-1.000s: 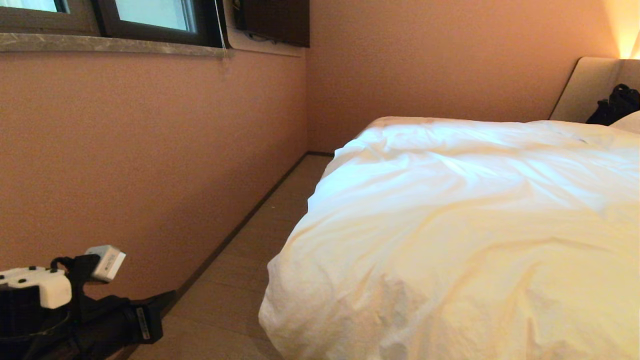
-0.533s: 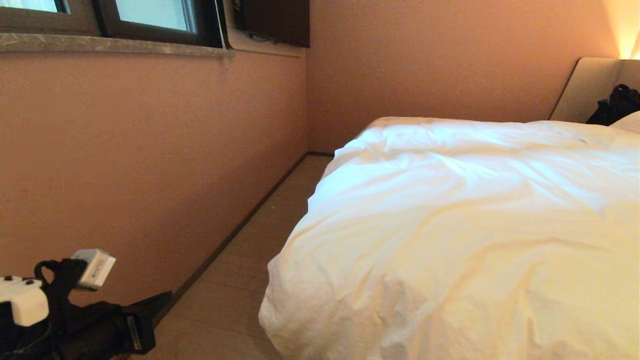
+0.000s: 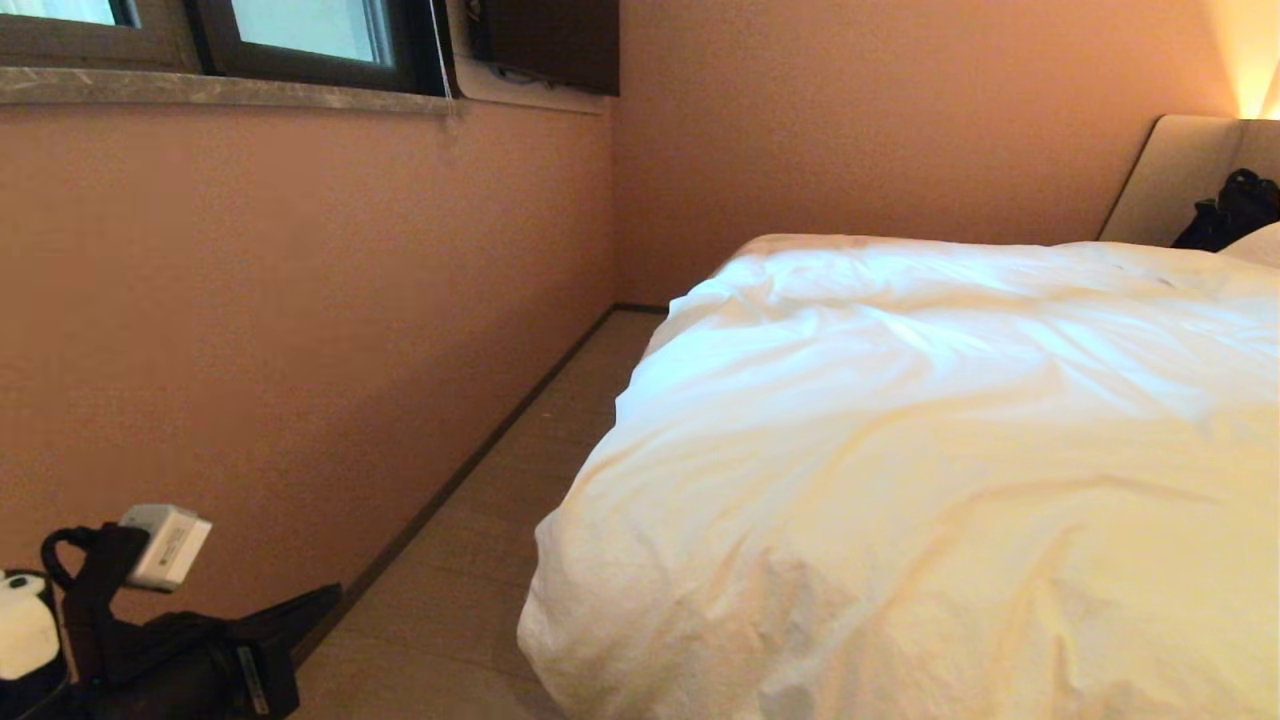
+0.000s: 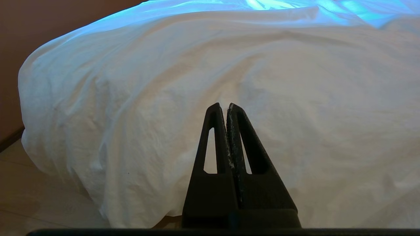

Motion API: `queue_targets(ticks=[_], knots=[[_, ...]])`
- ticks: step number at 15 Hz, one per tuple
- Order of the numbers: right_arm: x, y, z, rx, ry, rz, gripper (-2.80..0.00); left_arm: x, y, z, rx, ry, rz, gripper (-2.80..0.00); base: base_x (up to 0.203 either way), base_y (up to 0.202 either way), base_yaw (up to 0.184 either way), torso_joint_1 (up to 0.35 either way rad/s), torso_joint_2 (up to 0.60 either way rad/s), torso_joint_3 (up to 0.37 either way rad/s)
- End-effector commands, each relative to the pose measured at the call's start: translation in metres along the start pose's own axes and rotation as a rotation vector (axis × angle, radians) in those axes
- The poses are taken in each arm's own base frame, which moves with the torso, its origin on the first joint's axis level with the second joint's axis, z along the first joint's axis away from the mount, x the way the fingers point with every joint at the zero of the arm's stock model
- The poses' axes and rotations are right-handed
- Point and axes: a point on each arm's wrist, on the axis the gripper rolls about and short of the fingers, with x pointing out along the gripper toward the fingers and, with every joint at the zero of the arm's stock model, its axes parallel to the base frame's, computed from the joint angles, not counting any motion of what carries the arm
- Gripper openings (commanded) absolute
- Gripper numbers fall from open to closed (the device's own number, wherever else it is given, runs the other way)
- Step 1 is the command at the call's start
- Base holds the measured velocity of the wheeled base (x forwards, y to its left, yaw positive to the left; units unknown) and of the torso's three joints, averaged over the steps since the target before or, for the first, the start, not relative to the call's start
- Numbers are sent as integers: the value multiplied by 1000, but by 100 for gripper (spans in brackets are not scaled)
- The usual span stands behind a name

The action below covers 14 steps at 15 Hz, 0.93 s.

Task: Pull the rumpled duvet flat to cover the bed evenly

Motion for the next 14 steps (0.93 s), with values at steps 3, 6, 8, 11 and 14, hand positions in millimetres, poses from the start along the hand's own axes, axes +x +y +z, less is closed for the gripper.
queue_targets(ticks=[3, 6, 8, 11, 14], knots=[[0, 0, 0, 0, 0, 1, -280, -2, 0, 0, 2, -10, -4, -280, 0, 0, 0, 0, 0, 0], [0, 0, 0, 0, 0, -1, -280, -3, -1, -1, 14, -11, -5, -280, 0, 0, 0, 0, 0, 0], [0, 0, 0, 0, 0, -1, -280, -4, -1, 0, 16, -21, -8, -280, 0, 0, 0, 0, 0, 0], [0, 0, 0, 0, 0, 1, -280, -4, -1, -1, 17, -24, -9, -280, 0, 0, 0, 0, 0, 0], [0, 0, 0, 0, 0, -1, -280, -5, -1, 0, 19, -30, -10, -280, 0, 0, 0, 0, 0, 0]])
